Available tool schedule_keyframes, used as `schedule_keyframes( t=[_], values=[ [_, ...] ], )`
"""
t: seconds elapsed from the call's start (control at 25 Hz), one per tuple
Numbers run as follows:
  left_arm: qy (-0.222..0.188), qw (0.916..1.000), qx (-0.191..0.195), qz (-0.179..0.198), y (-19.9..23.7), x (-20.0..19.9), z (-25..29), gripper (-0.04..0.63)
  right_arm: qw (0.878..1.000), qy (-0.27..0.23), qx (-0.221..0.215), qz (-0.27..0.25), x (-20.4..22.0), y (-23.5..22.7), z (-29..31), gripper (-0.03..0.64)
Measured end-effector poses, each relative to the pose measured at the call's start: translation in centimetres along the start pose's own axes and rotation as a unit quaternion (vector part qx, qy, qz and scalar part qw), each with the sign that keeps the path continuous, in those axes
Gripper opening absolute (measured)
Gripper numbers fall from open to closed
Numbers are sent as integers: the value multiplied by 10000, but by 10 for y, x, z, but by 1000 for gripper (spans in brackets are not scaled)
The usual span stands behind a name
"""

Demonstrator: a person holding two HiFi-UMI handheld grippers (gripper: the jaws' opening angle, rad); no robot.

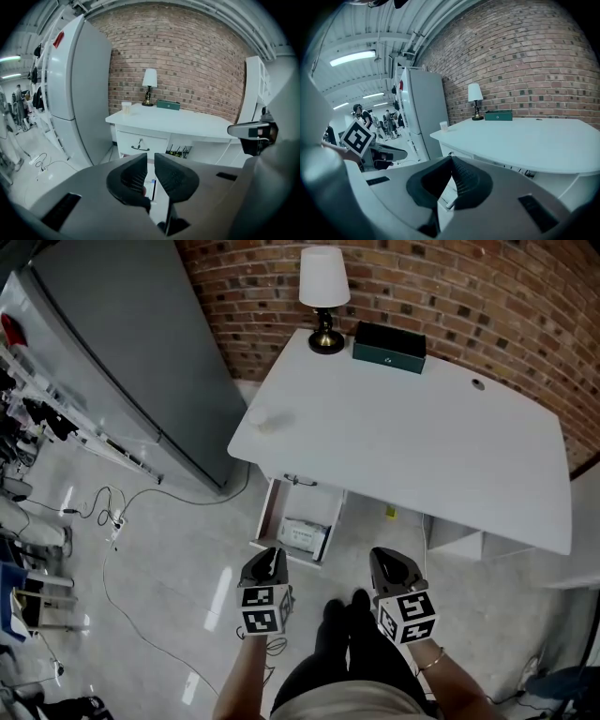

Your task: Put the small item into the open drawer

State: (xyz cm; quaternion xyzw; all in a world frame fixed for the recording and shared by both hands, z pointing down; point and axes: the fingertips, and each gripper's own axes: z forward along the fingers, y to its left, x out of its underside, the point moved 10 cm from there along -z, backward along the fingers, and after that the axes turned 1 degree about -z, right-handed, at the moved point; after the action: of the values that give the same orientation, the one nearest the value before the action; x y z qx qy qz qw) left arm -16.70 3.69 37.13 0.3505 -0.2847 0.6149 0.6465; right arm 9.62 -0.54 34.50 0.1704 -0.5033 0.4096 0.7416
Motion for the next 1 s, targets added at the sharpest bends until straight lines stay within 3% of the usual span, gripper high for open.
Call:
schedule_keyframes(
  t=[1.0],
  values=[
    [-777, 9965, -298, -115, -12, -23, -89, 21, 9996, -277, -25, -89, -20, 10, -50, 8]
  ],
)
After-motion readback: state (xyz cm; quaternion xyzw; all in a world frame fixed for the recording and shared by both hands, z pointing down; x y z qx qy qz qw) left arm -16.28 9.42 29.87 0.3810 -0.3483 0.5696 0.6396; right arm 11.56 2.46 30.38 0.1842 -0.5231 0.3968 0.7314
